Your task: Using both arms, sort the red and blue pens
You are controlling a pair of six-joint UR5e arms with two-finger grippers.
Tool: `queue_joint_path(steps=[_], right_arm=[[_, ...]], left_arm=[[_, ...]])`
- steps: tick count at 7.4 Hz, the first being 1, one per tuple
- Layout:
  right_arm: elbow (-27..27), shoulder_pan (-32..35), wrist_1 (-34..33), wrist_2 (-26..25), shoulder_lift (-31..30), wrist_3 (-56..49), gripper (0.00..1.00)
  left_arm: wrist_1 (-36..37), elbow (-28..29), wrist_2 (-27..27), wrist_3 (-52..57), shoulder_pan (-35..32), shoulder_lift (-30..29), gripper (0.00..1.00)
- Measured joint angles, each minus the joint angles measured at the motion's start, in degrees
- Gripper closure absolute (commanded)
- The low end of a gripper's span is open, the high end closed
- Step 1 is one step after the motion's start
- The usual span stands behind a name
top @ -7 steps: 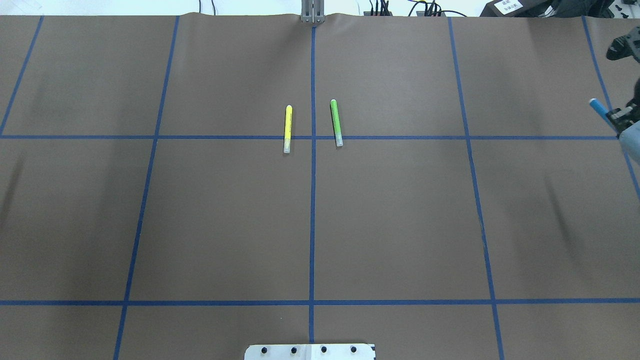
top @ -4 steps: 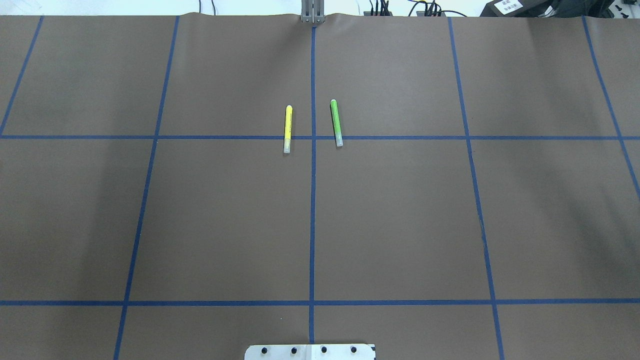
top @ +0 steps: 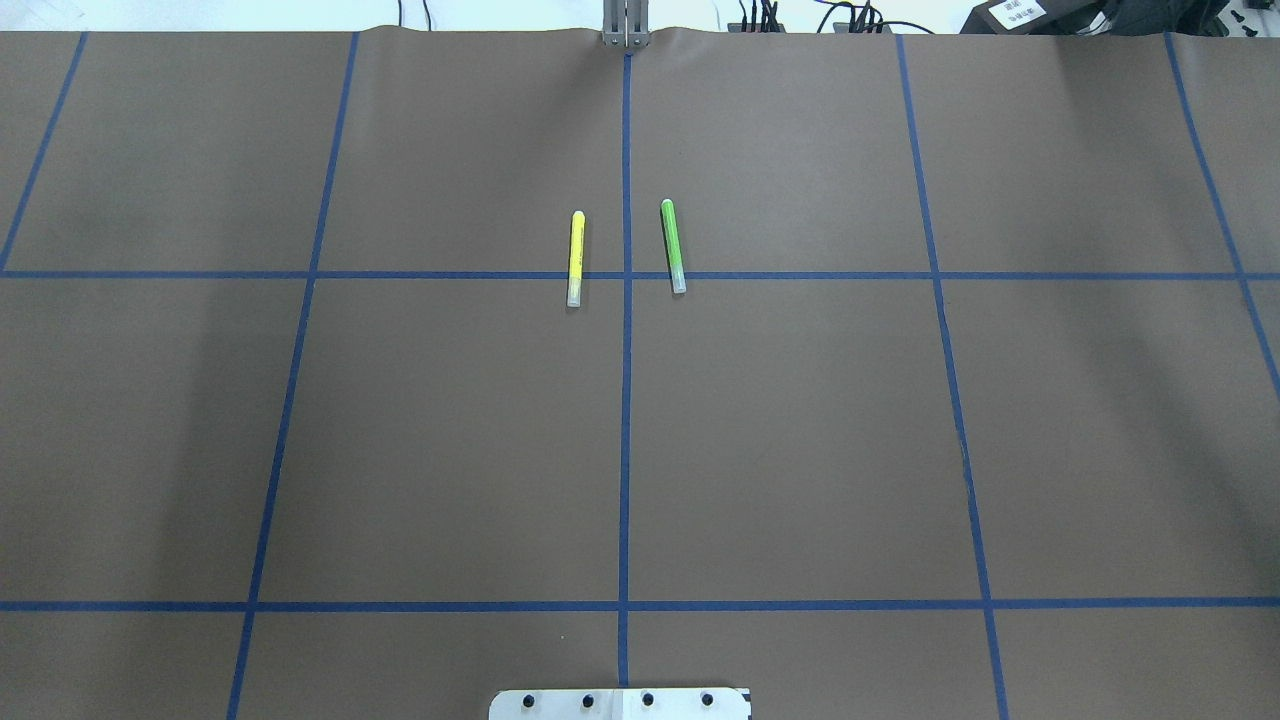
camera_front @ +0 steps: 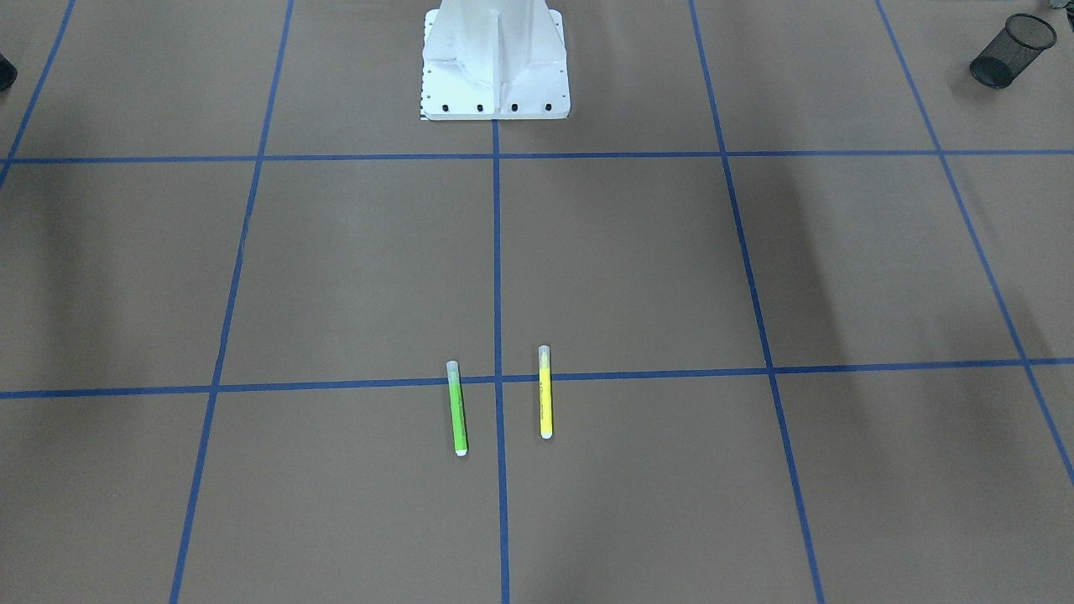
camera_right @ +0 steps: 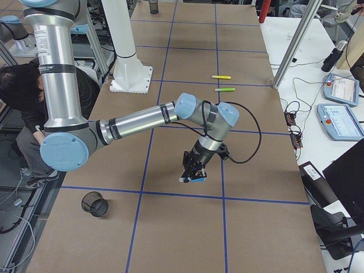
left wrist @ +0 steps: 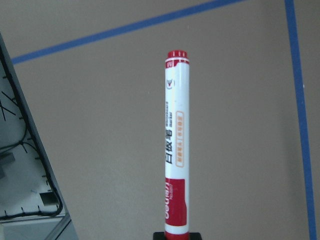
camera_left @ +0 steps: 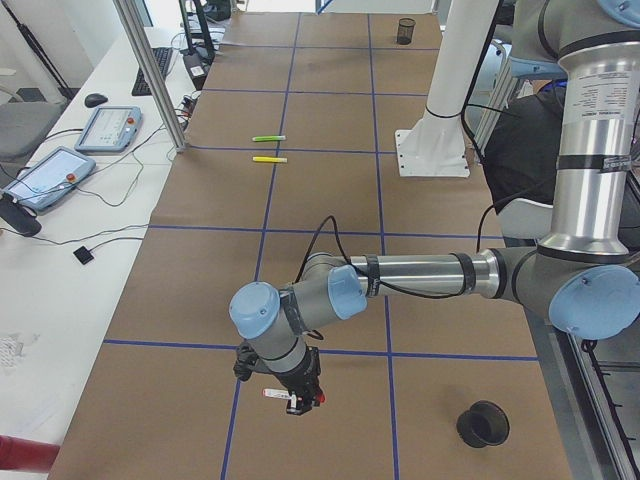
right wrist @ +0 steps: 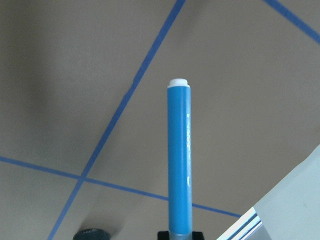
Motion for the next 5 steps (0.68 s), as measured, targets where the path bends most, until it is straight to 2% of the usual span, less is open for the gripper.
queue_joint_path(steps=[2, 5], right_arm=[[-0.4, 3.7, -2.5, 0.4, -4.2, -1.9, 1.0], [-1.0, 9.1, -12.1, 1.6, -5.6, -2.1, 1.0]], left_arm=[[10.4, -4.9, 0.2, 0.6, -4.9, 4.7, 1.0], [22.1, -12.5, 0.1, 0.8, -9.5, 13.8, 1.0]])
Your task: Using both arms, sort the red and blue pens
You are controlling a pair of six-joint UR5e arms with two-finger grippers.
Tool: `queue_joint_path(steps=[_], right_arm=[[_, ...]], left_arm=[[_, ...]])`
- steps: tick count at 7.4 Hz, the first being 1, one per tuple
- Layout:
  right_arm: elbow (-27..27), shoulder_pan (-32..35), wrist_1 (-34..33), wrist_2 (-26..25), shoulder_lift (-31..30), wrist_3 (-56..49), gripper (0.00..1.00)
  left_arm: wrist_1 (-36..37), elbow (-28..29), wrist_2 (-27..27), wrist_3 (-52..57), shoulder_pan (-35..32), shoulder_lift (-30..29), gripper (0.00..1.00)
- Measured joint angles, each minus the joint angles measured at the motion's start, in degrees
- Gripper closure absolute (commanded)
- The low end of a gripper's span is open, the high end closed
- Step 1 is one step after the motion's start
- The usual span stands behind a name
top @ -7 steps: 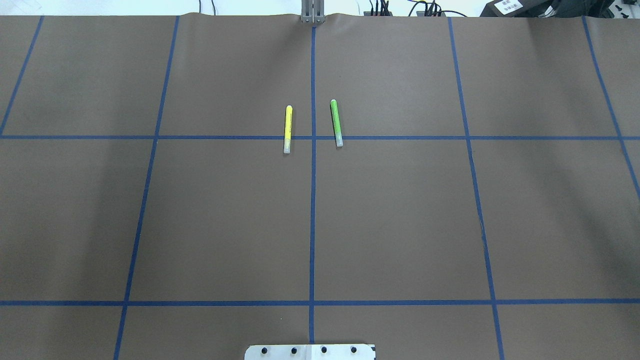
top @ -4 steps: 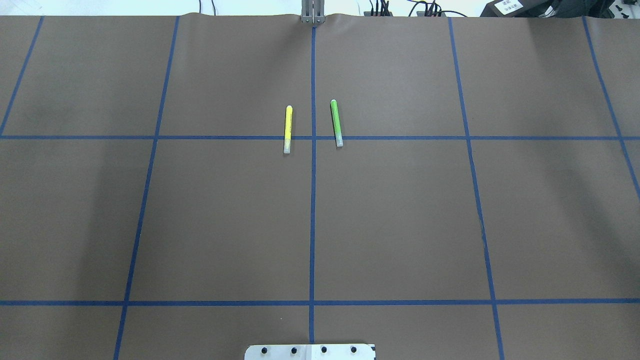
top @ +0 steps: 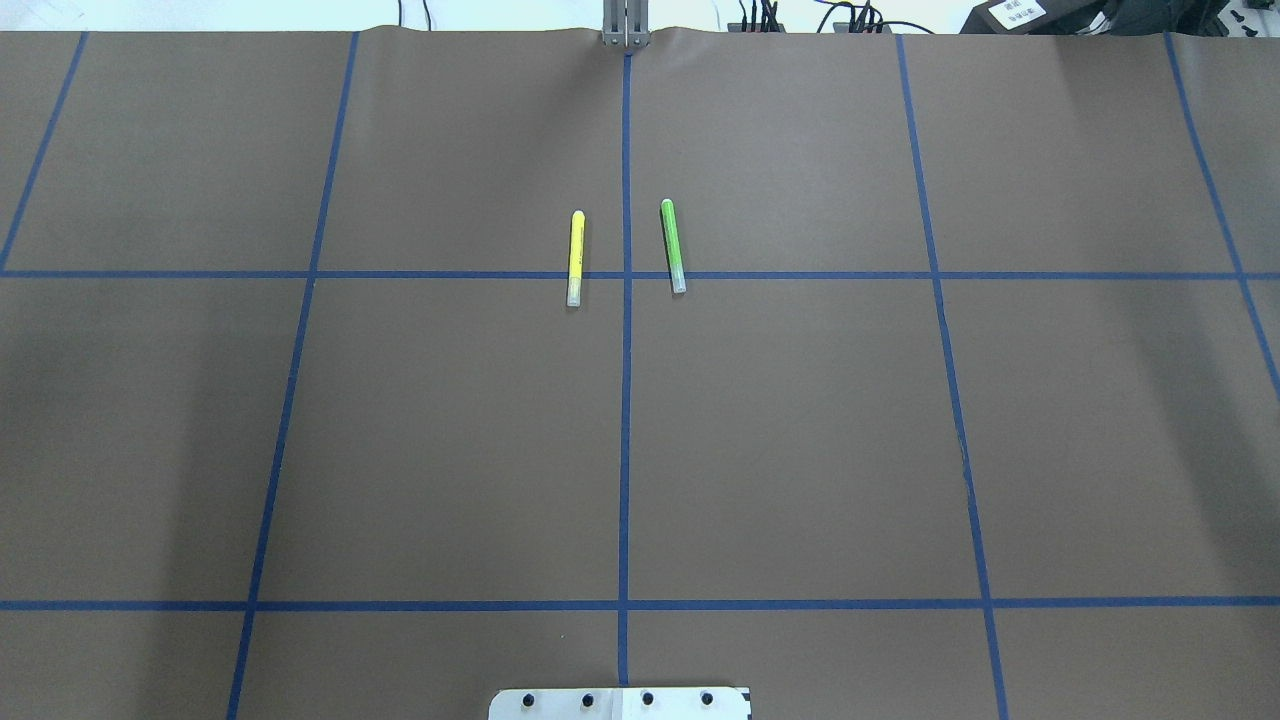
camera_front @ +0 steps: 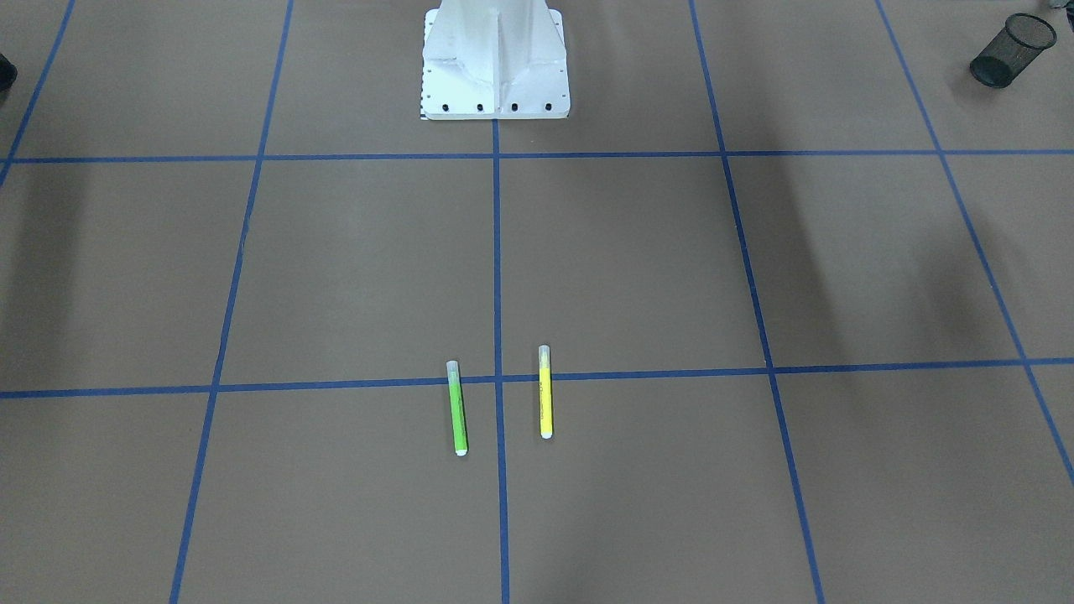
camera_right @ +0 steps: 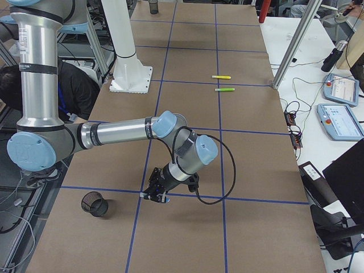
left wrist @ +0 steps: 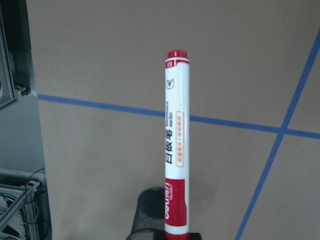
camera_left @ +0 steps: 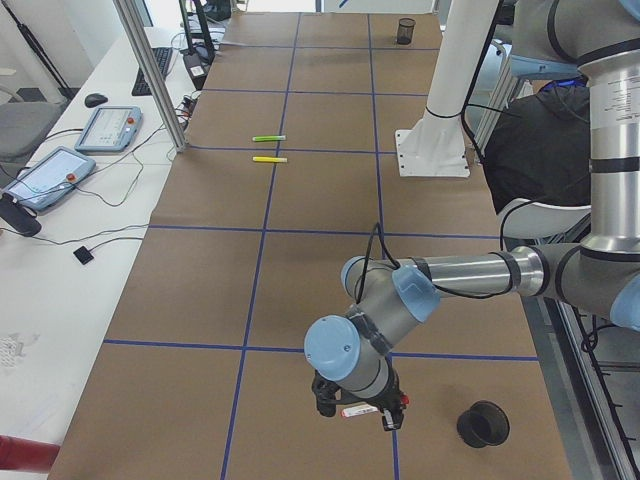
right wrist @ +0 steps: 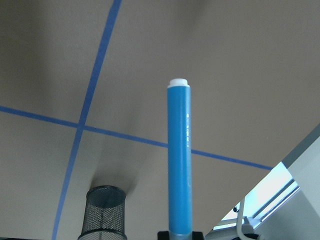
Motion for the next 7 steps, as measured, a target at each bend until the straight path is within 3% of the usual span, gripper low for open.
queue_joint_path(steps=[3, 7], right_arm=[[-0.2, 1.8, -6.4, 4.8, -0.1, 0.3, 1.0], [-0.2, 2.4, -6.7, 7.6, 0.3, 0.5, 1.0]], left_arm=[[9.6, -0.7, 0.0, 0.0, -3.0, 4.9, 1.0], [11.1, 5.7, 0.1, 0.5, -3.8, 8.9, 1.0]])
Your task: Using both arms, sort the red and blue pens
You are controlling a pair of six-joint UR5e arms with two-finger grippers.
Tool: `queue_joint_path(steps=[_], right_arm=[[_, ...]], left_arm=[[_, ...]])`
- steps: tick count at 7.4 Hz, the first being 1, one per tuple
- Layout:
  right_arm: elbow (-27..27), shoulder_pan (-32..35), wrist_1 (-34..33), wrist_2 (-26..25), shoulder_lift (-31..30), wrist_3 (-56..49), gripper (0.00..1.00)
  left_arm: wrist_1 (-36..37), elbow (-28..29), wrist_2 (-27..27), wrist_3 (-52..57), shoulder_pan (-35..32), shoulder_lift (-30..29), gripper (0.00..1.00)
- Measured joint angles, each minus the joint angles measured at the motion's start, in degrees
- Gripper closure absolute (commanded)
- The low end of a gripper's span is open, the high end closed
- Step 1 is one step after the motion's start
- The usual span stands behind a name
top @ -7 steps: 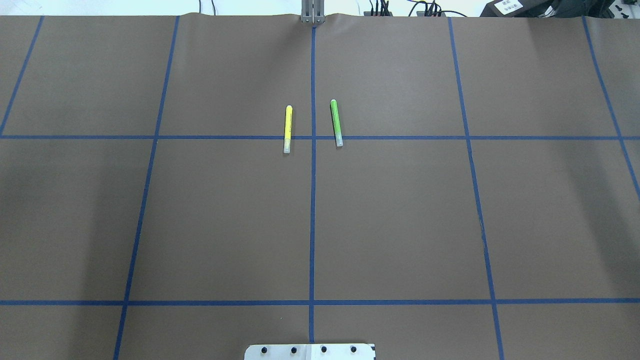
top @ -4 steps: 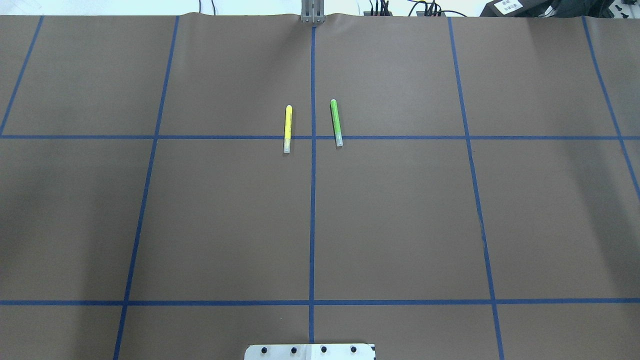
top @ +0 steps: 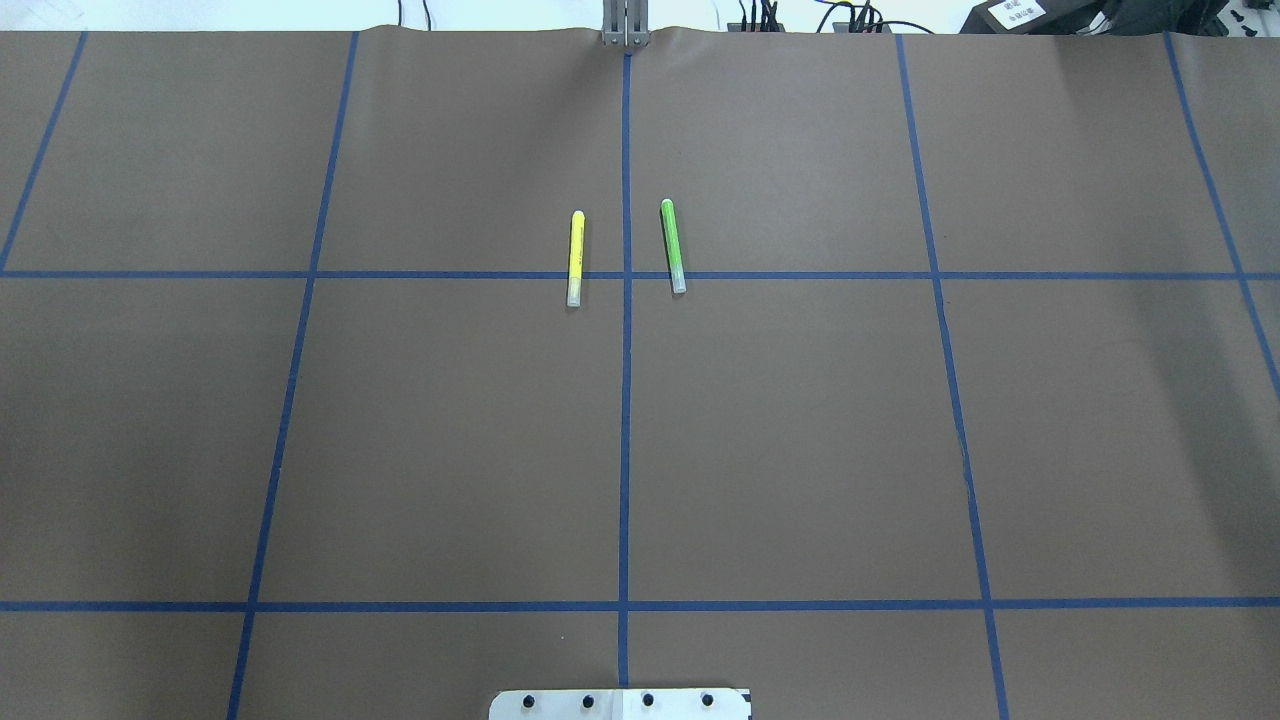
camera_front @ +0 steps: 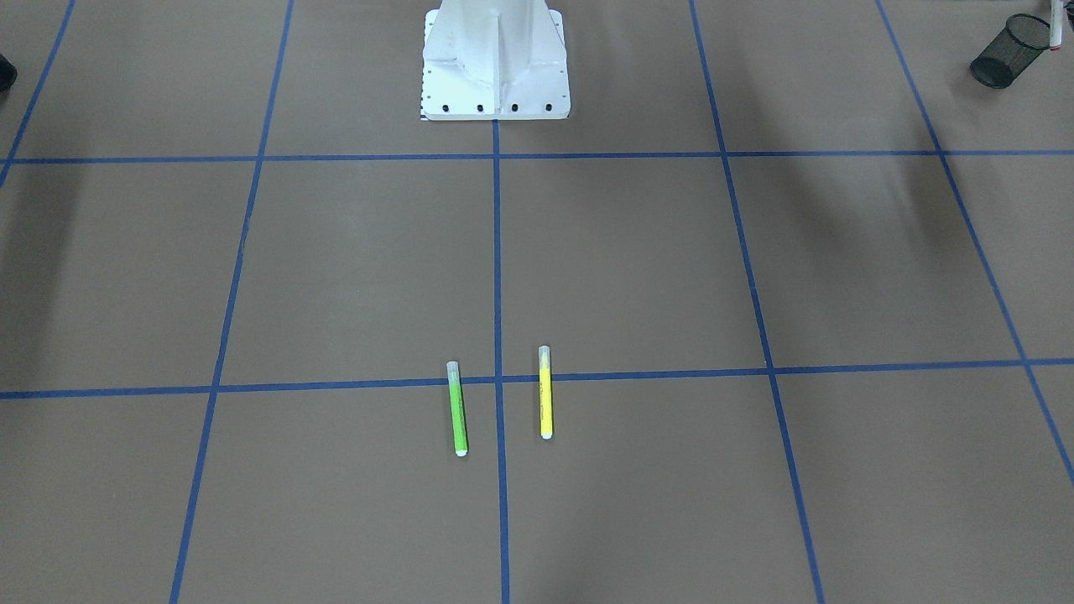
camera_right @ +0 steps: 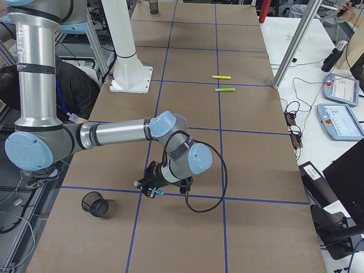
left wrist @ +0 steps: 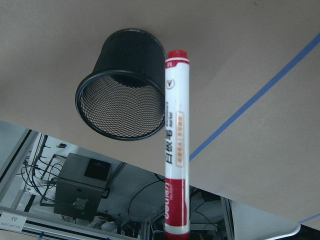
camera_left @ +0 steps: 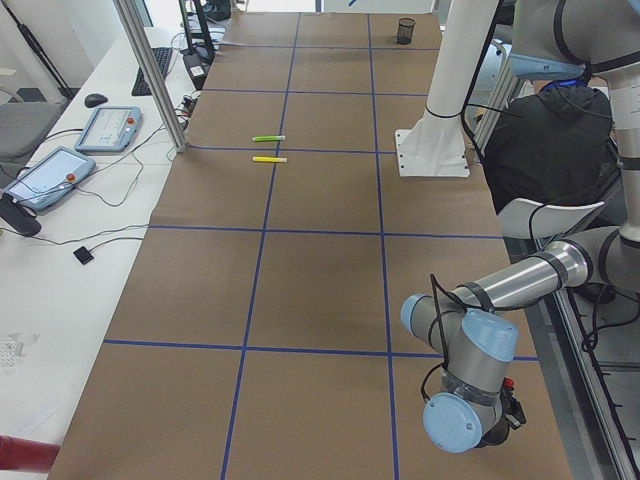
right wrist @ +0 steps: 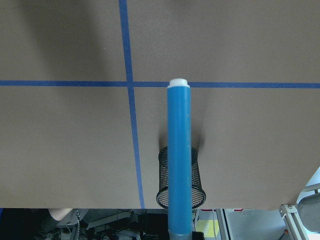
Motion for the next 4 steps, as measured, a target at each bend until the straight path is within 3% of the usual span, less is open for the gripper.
queue_joint_path(steps=[4], right_arm=[[0.1, 0.2, 0.3, 0.8, 0.1, -0.1, 1.0]], left_arm=[[1.1, 2.6, 1.4, 1.9, -1.0, 0.8, 1.0]])
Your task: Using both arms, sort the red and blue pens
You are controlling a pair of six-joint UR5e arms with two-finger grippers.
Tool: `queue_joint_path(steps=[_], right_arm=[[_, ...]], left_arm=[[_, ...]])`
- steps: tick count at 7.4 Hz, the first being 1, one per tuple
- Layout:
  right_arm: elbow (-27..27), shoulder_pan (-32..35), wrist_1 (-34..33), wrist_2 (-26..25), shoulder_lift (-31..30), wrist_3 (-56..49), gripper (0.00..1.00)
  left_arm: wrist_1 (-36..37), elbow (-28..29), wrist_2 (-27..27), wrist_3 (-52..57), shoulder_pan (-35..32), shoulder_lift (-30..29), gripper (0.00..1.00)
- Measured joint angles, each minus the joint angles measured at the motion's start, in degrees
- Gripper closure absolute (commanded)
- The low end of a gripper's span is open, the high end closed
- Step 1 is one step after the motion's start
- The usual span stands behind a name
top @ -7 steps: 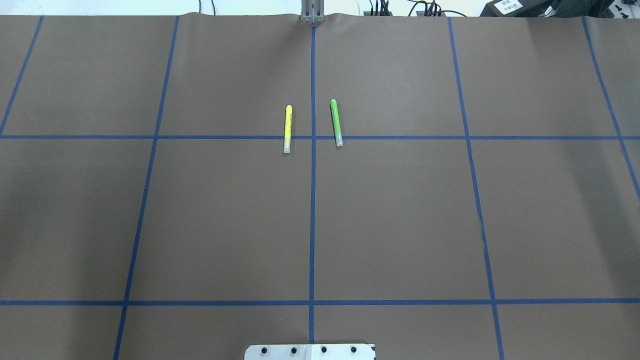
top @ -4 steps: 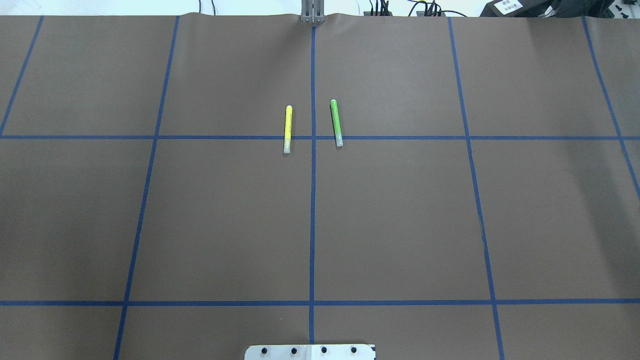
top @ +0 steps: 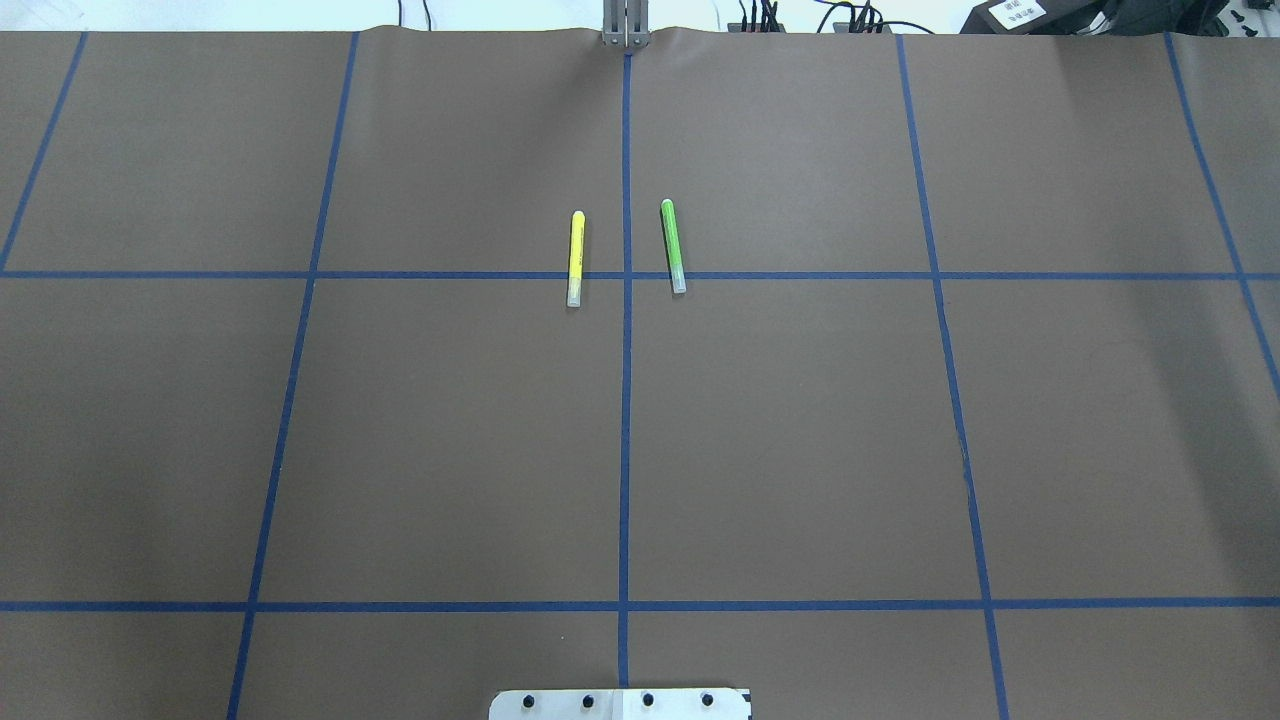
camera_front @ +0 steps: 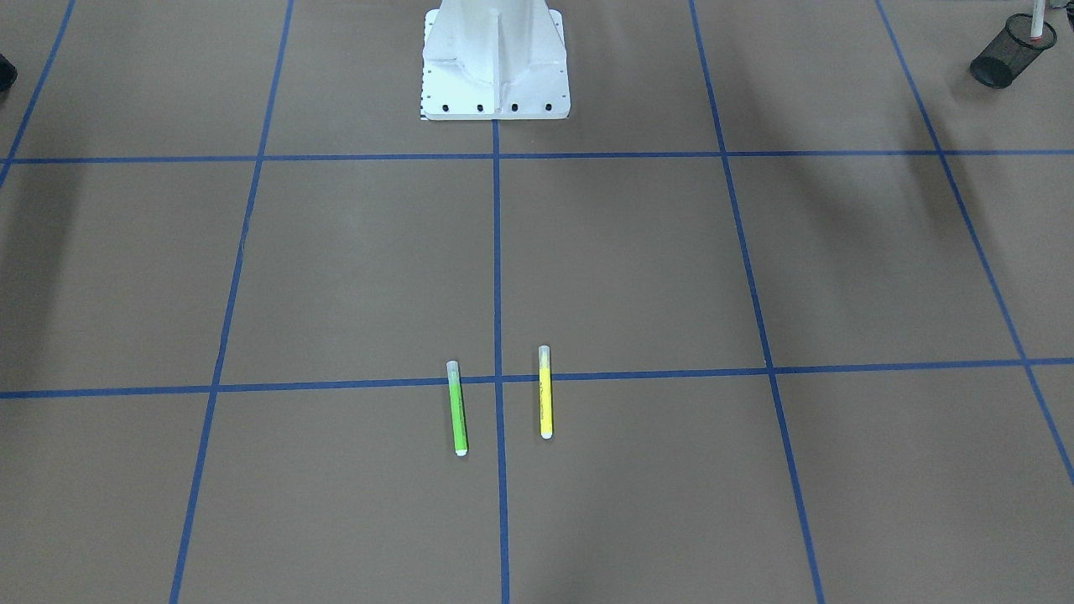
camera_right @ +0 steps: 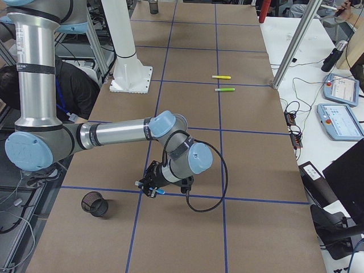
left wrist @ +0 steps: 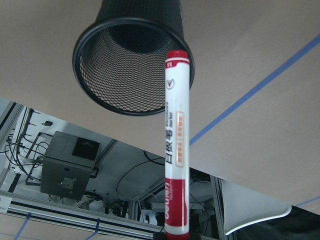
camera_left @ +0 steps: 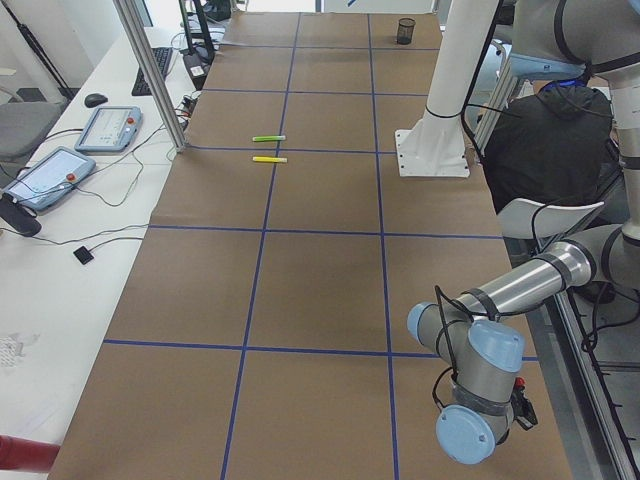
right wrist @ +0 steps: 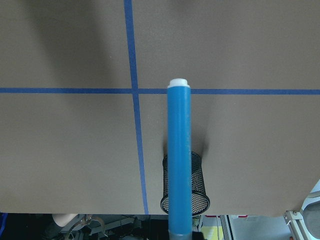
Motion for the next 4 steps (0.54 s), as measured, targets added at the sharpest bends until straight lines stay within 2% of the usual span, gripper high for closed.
queue_joint_path(steps=[2, 4], right_arm=[[0.0, 0.1, 0.0, 0.7, -0.2, -0.1, 1.0], [0.0, 0.1, 0.0, 0.9, -0.3, -0.2, 1.0]], left_arm=[[0.0, 0.7, 3.4, 0.1, -3.5, -0.1, 1.0], [-0.2, 2.3, 4.4, -0.1, -5.0, -0.4, 1.0]])
